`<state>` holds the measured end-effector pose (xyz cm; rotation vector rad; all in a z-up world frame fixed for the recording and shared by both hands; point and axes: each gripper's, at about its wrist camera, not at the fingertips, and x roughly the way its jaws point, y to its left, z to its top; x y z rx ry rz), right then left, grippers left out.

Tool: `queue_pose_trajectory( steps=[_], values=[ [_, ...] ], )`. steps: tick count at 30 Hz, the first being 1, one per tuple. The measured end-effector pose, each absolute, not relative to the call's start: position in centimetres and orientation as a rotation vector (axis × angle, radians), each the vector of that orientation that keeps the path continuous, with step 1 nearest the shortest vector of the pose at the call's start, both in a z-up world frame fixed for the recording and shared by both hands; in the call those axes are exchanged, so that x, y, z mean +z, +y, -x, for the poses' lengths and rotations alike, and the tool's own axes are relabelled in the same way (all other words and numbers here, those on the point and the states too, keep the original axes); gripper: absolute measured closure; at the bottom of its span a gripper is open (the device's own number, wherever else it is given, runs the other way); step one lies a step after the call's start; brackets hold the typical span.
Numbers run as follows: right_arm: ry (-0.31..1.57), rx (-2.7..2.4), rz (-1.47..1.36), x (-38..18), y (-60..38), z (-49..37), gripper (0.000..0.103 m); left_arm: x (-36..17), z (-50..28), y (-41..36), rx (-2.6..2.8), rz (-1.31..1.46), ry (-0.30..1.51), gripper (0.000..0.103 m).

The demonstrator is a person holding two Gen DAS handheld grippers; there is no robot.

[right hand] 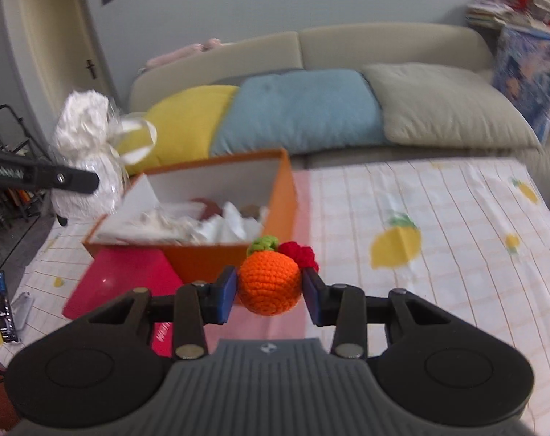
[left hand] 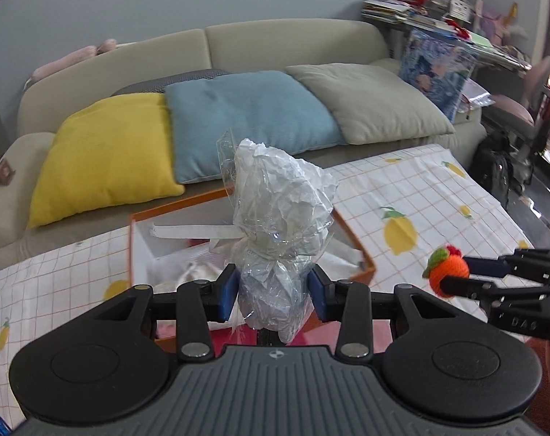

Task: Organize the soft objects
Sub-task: 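Carry the plastic bag with left tool while right tool carries the ball to the box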

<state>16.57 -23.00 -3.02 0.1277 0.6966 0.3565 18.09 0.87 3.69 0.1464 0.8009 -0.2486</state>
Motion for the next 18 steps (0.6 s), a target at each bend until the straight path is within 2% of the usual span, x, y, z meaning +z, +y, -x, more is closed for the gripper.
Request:
queue_pose_trajectory(
  steps=[7,18],
  values=[
    [0.687,0.427,-0.035,-1.5,-17.8,-20.7,0.064,2.0,-19.5,4.2,-0.201,-0.118,0.825,0.057],
    [0.766,0.408,0.064,-3.6,-12.8,-27.7,0.064,-1.2,-24.8,6.0,-0.240,-0.007,0.892,0.057]
  ],
)
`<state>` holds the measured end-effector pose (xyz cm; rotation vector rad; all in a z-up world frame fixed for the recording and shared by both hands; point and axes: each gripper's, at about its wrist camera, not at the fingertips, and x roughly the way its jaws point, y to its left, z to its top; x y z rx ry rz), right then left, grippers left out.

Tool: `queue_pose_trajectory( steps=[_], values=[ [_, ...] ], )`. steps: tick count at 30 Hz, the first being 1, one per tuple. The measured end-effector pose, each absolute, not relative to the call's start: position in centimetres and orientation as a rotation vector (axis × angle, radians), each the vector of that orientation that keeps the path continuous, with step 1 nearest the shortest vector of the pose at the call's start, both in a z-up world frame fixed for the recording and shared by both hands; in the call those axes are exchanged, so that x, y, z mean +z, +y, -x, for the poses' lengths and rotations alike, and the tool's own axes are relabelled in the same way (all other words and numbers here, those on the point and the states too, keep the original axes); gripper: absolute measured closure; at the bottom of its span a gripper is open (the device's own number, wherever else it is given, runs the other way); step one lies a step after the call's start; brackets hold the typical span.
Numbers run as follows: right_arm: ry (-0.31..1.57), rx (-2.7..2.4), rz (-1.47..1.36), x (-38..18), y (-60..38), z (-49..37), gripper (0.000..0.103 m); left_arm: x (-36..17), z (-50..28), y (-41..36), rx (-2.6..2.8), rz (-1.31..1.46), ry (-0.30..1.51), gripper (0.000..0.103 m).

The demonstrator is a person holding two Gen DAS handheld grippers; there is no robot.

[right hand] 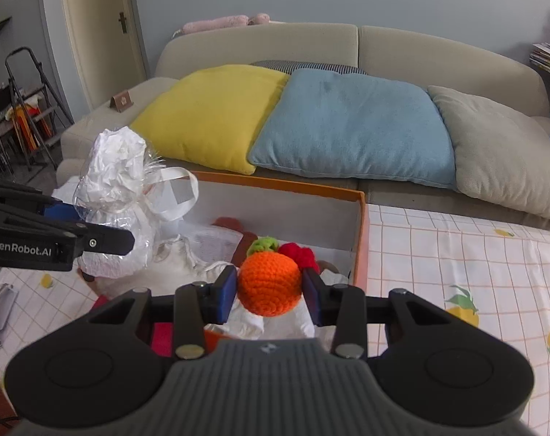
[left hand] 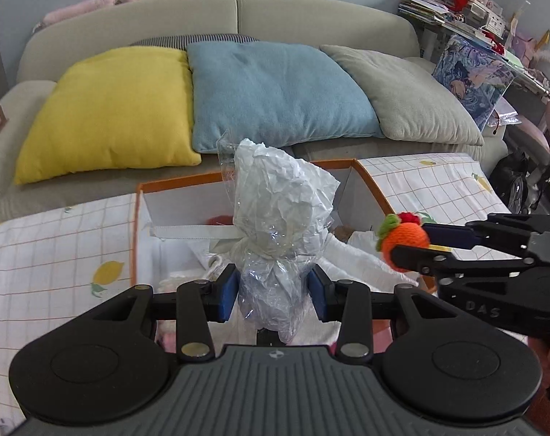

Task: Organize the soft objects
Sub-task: 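Carry the plastic bag with left tool while right tool carries the ball to the box, then open both tools to drop the plastic bag and ball into the box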

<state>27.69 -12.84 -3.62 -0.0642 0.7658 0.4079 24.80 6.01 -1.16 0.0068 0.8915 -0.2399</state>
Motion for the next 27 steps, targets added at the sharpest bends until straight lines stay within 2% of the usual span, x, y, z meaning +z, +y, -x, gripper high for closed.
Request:
queue_pose_trajectory(
  steps=[16,22,27],
  values=[
    [0.835,0.335,0.294,-8.4,-9.9,-33.9,0.064,-6.8,-31.4,5.8,-0.285,0.077,1.058,0.056],
    [0.863,0.327,0.350,-10.0,-9.7,-34.4,0.064,-7.6,-31.6,5.3,-0.281,0.046,1.081,0.048],
    [0.867,0.318,0.358,-10.1,-10.1,-34.6,0.062,-6.7,-31.4,4.9,-0.287,0.042,1.064,0.033]
  ],
)
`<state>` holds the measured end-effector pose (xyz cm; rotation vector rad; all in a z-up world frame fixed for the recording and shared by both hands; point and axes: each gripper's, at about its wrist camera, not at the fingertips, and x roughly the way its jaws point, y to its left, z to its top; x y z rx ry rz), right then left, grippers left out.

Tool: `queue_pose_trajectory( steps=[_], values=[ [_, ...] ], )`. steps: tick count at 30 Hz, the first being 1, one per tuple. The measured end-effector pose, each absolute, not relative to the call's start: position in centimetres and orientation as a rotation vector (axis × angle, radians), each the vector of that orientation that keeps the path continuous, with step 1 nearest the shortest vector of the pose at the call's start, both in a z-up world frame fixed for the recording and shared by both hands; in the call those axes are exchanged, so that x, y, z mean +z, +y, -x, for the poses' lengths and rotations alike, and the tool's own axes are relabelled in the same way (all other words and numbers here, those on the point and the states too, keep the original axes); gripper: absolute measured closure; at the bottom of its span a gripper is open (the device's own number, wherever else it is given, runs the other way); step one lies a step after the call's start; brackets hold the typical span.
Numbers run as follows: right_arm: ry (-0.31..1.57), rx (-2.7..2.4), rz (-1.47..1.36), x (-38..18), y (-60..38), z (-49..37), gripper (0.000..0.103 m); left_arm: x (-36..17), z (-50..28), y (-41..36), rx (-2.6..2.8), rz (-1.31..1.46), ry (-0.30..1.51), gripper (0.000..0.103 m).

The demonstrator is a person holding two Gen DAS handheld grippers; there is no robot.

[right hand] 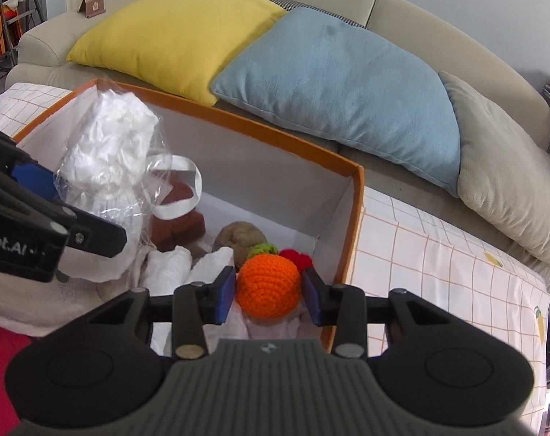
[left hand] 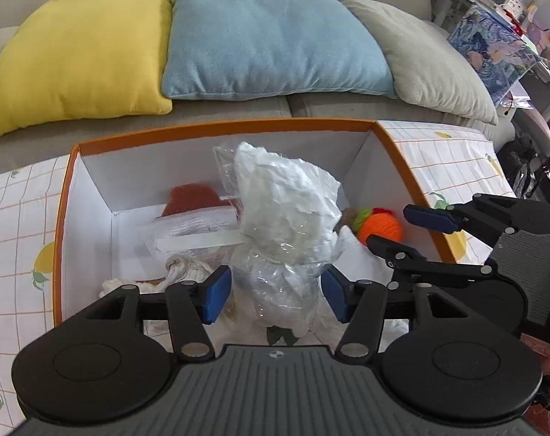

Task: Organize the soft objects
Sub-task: 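Open both tools to drop the plastic bag and ball into the box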

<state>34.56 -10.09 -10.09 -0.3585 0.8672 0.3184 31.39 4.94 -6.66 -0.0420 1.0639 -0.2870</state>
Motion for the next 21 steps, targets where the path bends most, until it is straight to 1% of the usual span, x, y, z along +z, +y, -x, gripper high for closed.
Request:
queue_pose_trajectory(
  steps=[1,2,4,6,8,9,13,15,16,17,19,21],
  values=[
    [0.862,0.314,0.364,-9.9,-10.1,-34.5,0.058,-6.3,-31.3,4.8,-0.294,0.040,1.056,0.030],
    [0.856,0.315,0.362,-9.6,-10.1,-34.4,0.056,-5.9,-31.1,4.8,-0.296,0.038,1.046,0.027],
    [0.844,0.317,0.354,-8.9,-10.3,-34.2,0.055,-5.1,-30.8,4.7,-0.292,0.035,1.024,0.025],
    [0.826,0.313,0.357,-8.1,-10.4,-33.8,0.054,-4.2,-30.4,4.7,-0.288,0.036,1.002,0.024],
    [0.805,0.307,0.359,-7.1,-10.5,-33.4,0.047,-3.2,-29.9,4.7,-0.291,0.047,0.989,0.024],
    [0.797,0.307,0.358,-6.6,-10.6,-33.1,0.046,-2.8,-29.7,4.8,-0.296,0.062,0.986,0.024],
    [0.795,0.299,0.347,-4.2,-11.2,-32.1,0.036,-0.4,-28.3,4.7,-0.313,0.079,0.963,0.024],
    [0.793,0.302,0.336,-2.9,-11.6,-31.3,0.035,1.1,-27.2,4.6,-0.318,0.061,0.933,0.024],
    [0.793,0.300,0.329,-2.3,-11.8,-30.9,0.033,2.0,-26.6,4.6,-0.319,0.057,0.917,0.024],
    [0.789,0.297,0.320,-1.5,-12.1,-30.4,0.028,2.9,-26.0,4.6,-0.319,0.057,0.898,0.024],
    [0.770,0.297,0.284,0.2,-12.8,-28.9,0.022,4.6,-24.4,4.7,-0.324,0.060,0.850,0.024],
    [0.754,0.315,0.241,1.8,-13.6,-27.1,0.022,6.4,-22.5,4.6,-0.331,0.064,0.792,0.022]
  ],
)
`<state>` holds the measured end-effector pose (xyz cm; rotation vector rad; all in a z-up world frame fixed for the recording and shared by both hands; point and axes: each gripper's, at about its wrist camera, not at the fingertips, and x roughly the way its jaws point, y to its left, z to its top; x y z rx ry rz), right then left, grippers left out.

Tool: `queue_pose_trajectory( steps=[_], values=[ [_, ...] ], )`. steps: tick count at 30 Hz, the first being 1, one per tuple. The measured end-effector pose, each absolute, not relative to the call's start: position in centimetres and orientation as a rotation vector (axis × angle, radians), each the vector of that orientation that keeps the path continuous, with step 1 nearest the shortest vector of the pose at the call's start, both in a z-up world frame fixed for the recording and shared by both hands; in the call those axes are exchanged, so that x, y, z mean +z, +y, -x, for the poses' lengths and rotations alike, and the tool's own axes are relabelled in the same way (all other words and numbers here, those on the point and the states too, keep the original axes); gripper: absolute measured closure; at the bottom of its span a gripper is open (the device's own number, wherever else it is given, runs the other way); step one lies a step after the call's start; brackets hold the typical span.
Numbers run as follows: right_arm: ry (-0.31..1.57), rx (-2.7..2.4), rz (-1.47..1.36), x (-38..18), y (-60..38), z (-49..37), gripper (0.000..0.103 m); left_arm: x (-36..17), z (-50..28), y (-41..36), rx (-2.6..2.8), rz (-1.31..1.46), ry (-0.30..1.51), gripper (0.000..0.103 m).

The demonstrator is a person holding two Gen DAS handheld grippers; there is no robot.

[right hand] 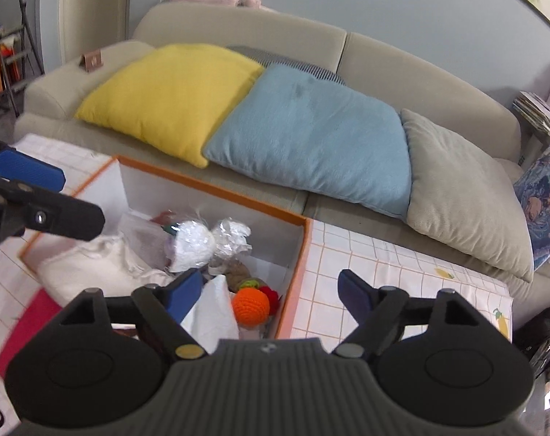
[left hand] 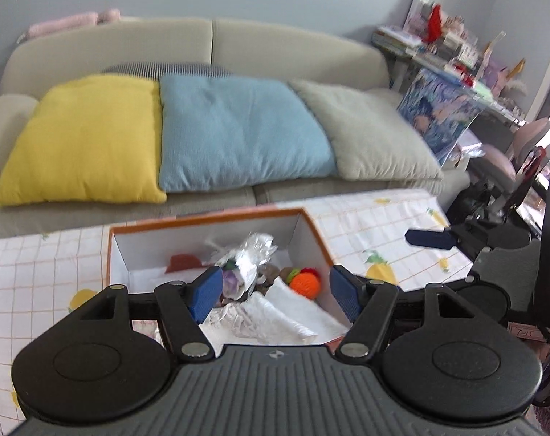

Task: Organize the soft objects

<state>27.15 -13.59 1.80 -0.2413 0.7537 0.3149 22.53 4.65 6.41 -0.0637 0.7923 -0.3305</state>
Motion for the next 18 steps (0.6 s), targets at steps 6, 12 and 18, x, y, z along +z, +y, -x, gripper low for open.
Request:
queue_pose_trajectory(
  steps=[6,12,18],
  values=[
    [0.674,0.351,0.136,5.8,-16.0,-20.5,0.015,9.6,-16.4,3.7,-0.335,0.031,0.649,0.015],
    [0.585,0.354,0.068,8.2,-18.0,-13.5,0.006,10.3,-10.2,2.2,-0.303,-0.060,0.513,0.014],
    [0.531,0.299,-0.005,8.1,-18.9,-7.4,0.003,8.5,-5.6,1.6,-0.185,-0.108,0.428,0.012]
  ],
)
